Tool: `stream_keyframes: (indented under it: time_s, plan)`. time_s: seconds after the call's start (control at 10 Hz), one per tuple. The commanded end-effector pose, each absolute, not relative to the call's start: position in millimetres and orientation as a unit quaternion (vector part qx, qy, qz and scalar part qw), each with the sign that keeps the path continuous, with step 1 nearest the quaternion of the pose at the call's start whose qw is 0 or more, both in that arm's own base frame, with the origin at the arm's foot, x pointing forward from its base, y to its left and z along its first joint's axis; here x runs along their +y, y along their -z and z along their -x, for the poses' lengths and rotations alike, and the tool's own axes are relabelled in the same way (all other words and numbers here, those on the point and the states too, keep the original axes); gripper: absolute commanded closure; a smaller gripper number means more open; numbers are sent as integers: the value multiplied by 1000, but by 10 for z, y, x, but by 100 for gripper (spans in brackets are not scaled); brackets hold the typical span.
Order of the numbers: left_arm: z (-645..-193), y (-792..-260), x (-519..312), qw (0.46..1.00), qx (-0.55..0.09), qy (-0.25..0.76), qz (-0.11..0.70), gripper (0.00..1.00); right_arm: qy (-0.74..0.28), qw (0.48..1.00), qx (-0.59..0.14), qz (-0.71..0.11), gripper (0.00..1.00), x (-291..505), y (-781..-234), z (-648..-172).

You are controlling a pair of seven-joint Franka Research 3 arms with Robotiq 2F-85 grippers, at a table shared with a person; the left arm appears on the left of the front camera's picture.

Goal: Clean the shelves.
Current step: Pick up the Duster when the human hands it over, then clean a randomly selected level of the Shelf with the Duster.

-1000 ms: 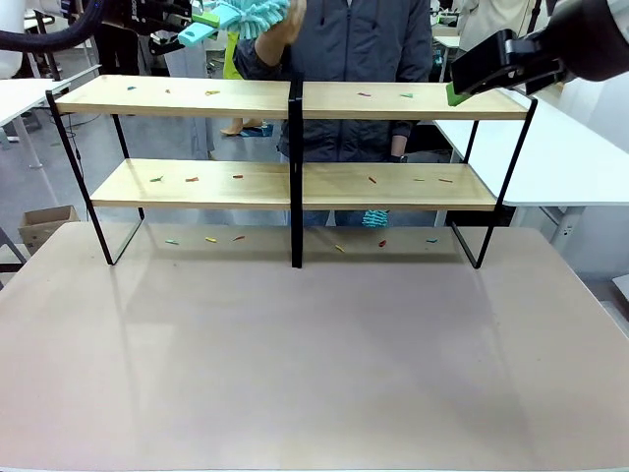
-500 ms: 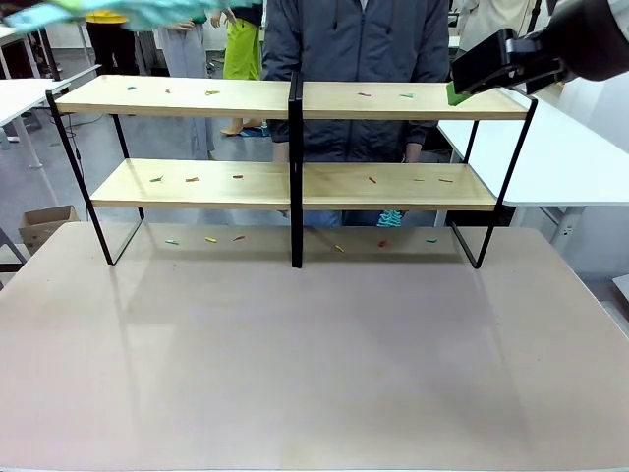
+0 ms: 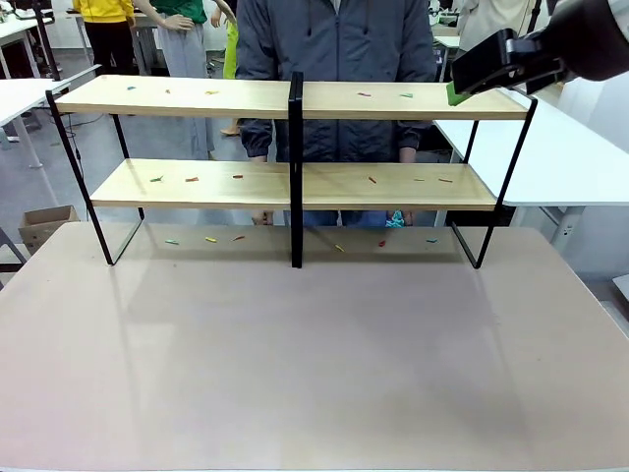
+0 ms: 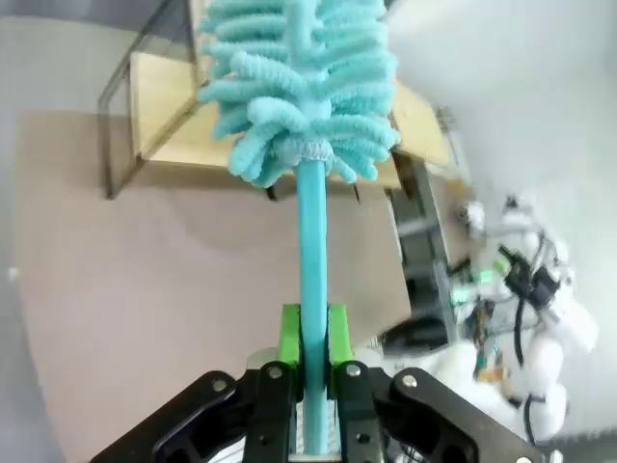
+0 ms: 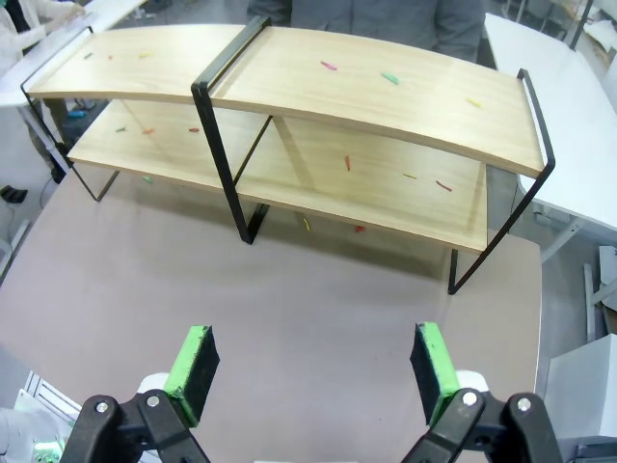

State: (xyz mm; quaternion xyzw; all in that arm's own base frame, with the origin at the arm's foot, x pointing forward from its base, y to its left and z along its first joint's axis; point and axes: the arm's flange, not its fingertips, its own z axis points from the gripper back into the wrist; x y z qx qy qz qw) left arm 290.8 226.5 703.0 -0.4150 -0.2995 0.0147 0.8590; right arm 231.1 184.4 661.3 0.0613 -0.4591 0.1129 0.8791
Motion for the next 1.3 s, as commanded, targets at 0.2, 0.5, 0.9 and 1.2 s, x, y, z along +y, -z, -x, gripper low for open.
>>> stream_keyframes:
  time_s: [0.2,0.5,0.9,1.2]
  plan:
    - [-2667,-6525,2426,813,-339,-175,441,98,-112,879,-458,-64,0,1841,-6607,-2312]
    - [-2587,-6650,2599,840,-328,-129,413,98,-112,879,-458,-64,0,1841,-6607,-2312]
    - [-2587,-6650,2599,840,-328,-129,413,98,-112,879,-458,-64,0,1841,-6607,-2312]
    - [-2587,-6650,2599,840,-328,-129,413,98,-112,879,-458,-64,0,1841,-6607,-2312]
